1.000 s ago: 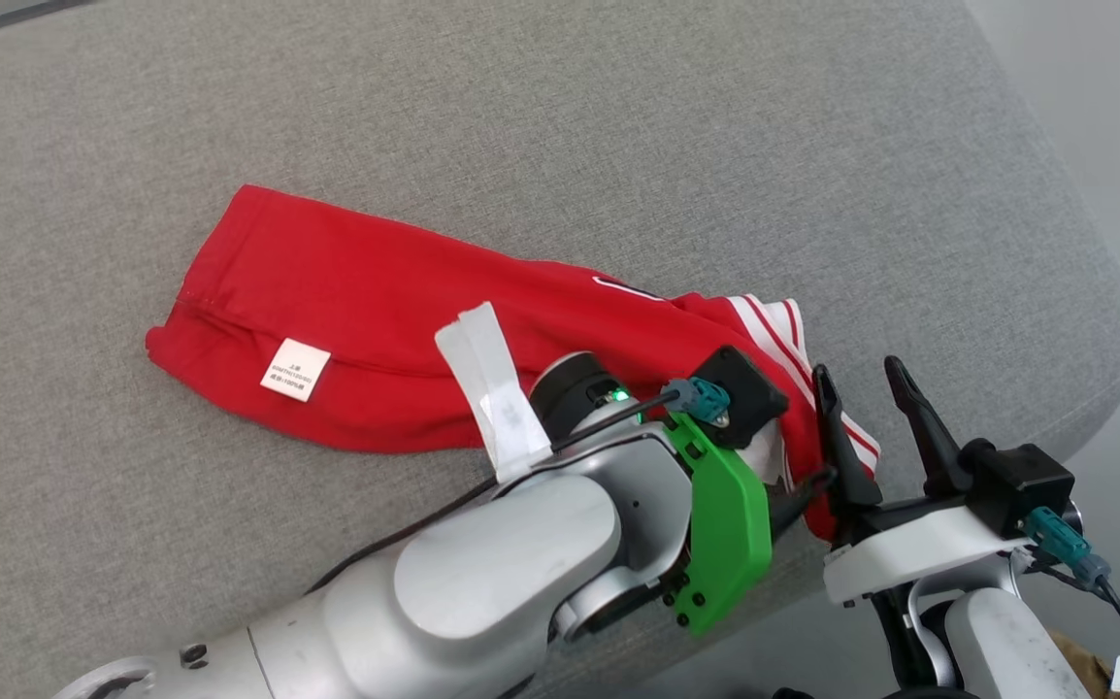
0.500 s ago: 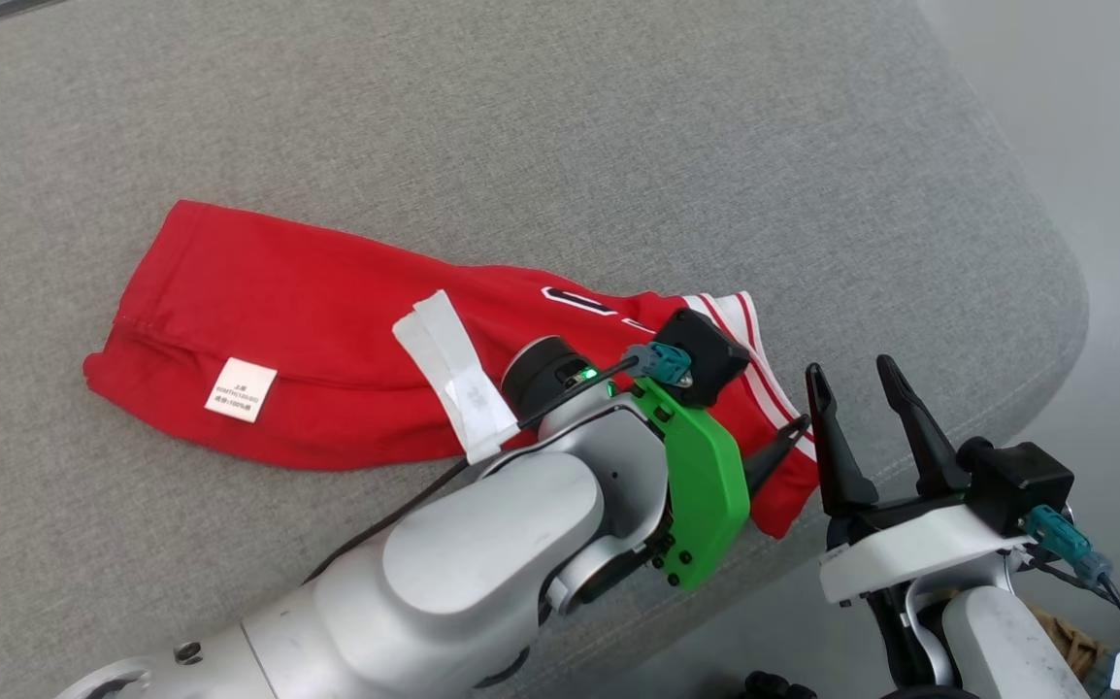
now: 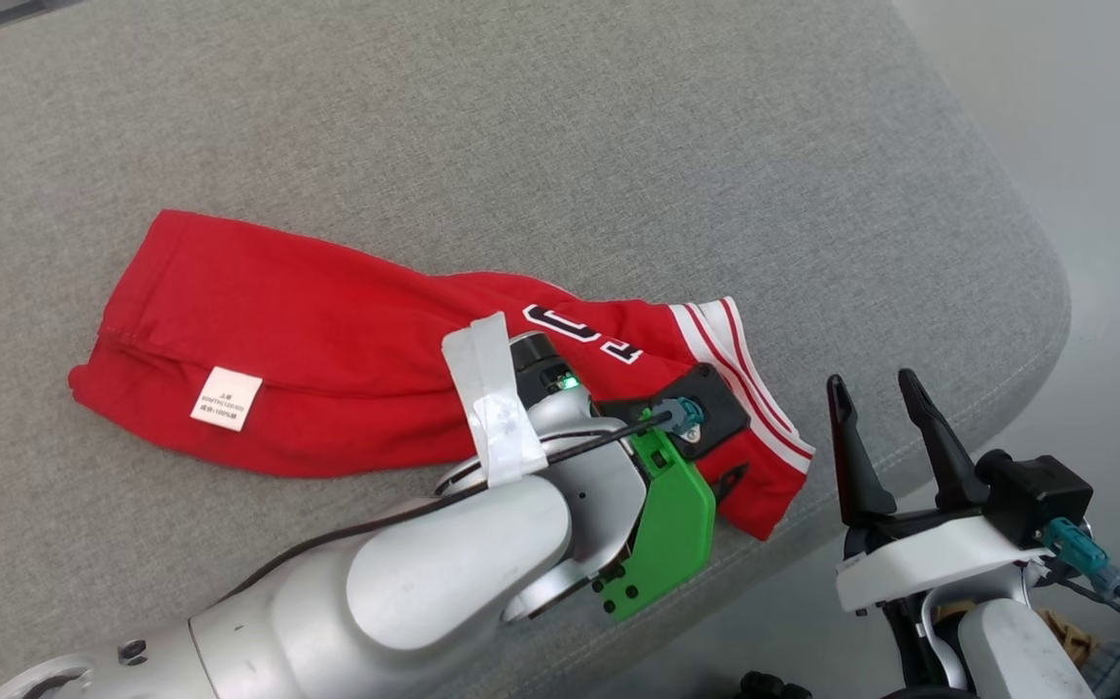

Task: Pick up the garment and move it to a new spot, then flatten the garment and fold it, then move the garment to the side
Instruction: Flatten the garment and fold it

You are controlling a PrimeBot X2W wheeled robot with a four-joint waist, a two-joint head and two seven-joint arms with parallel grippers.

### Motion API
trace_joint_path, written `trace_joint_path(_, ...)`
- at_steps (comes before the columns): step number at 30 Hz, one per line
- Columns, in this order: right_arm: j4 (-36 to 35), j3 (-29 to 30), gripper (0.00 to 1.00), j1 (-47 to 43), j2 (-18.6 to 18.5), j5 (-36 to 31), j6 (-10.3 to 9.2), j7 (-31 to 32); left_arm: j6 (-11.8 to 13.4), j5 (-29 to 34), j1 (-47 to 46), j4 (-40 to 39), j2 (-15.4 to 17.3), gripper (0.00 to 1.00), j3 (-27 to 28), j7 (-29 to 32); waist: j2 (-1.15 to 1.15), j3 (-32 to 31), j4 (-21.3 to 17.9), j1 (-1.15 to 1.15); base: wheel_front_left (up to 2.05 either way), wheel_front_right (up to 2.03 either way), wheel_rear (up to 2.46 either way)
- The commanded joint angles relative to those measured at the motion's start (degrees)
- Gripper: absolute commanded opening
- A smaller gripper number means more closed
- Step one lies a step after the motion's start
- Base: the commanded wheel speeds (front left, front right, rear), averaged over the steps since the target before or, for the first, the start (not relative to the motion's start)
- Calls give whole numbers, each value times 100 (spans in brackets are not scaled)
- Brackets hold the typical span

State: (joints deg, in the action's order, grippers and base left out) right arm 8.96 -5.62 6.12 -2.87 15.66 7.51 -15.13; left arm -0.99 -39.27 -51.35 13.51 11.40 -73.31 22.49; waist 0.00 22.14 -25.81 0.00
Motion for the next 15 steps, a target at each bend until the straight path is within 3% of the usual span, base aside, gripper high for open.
trace_joint_path(1,-15,15,100,-38,-4,-52,-4,-3,21,86,-18,-95,108,100,-1,125,0,-33,43,0,0,0,0)
trace_joint_path(9,-78,-24,100,96,-5,-20,-4,-3,52,272,17,48,252,100,-6,403,0,53,55,0,0,0,0)
trace_joint_path(15,-79,10,100,40,-5,-39,-4,-3,-125,592,-74,307,231,97,-12,429,0,156,53,0,0,0,0)
